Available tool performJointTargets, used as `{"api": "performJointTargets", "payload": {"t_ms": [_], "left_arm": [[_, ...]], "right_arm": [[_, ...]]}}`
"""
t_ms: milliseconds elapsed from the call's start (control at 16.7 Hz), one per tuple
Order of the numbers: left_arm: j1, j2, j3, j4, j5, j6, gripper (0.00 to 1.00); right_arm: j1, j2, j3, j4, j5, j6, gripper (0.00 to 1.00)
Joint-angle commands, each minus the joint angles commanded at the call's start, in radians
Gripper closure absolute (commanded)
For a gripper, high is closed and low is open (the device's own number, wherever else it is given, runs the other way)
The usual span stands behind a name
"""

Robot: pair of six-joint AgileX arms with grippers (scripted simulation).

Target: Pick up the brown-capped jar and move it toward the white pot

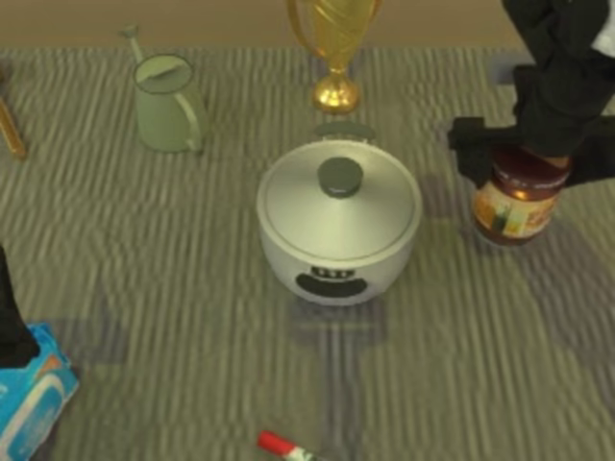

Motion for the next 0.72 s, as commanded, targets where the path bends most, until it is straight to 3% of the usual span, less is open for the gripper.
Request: {"api": "performJointTargets", "payload": {"t_ms": [480, 720], "left_arm": [[0.0, 0.0, 0.0, 0.0, 0.0, 0.0, 0.0], [0.0, 0.0, 0.0, 0.0, 0.0, 0.0, 0.0]], "right_arm": [[0.002, 0.062, -0.096, 0.164, 0.003, -0.001, 1.0], [0.002, 0.065, -0.1, 0.17, 0.003, -0.002, 1.0]]}}
